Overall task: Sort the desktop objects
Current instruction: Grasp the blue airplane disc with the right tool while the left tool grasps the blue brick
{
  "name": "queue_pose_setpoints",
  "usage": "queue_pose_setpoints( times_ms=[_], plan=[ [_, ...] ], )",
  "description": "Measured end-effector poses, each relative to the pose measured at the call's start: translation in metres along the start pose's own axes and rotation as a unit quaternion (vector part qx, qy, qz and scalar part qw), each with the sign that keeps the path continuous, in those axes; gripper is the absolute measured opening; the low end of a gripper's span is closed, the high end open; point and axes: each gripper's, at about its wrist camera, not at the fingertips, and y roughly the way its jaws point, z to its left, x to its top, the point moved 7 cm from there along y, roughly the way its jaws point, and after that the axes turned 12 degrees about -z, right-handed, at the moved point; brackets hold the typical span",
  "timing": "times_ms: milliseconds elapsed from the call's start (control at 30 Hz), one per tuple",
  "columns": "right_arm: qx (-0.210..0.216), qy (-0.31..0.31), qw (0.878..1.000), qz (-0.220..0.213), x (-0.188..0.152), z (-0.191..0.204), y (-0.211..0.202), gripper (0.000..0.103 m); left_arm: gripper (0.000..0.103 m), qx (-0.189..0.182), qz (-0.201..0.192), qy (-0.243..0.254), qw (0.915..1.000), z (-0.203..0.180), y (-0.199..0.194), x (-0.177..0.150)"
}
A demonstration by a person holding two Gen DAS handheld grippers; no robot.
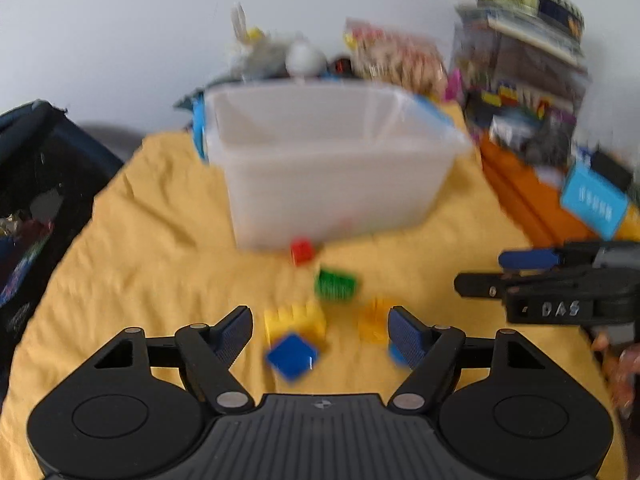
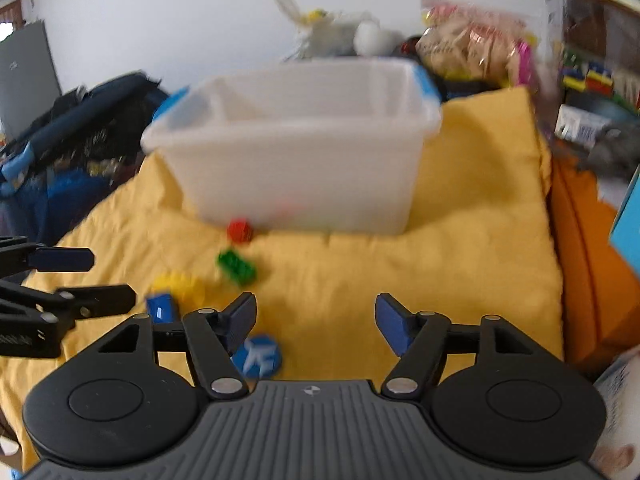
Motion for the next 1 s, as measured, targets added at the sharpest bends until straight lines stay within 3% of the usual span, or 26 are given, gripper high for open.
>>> queue_pose_setpoints(
  times_ms=[100,333,533,1000],
  plan=[
    [0.014,-0.021,0.999,0.019,-0.019,0.007,0.002,0.069,0.078,0.01,0.033,0.02,0.9992,-0.006,0.006,-0.028],
    [0.035,-0.022,0.998,0.047,-0.048,0.017,0.0,0.069,0.078,-0.018,0.072,0.016,0.9971,-0.014,0.009,-0.056],
    [0.034,0.002,0.998,0.059,-0.06,0.013,0.0,0.075,0.078,-0.05,0.092,-0.03,0.994,-0.015,0.01,-0.066],
    [0.046,-0.019,0.997,0.063,-0.061,0.025,0.004,0.075,0.078,-0.061,0.083,-0.057,0.9931,-0.014,0.013,-0.062]
  ],
)
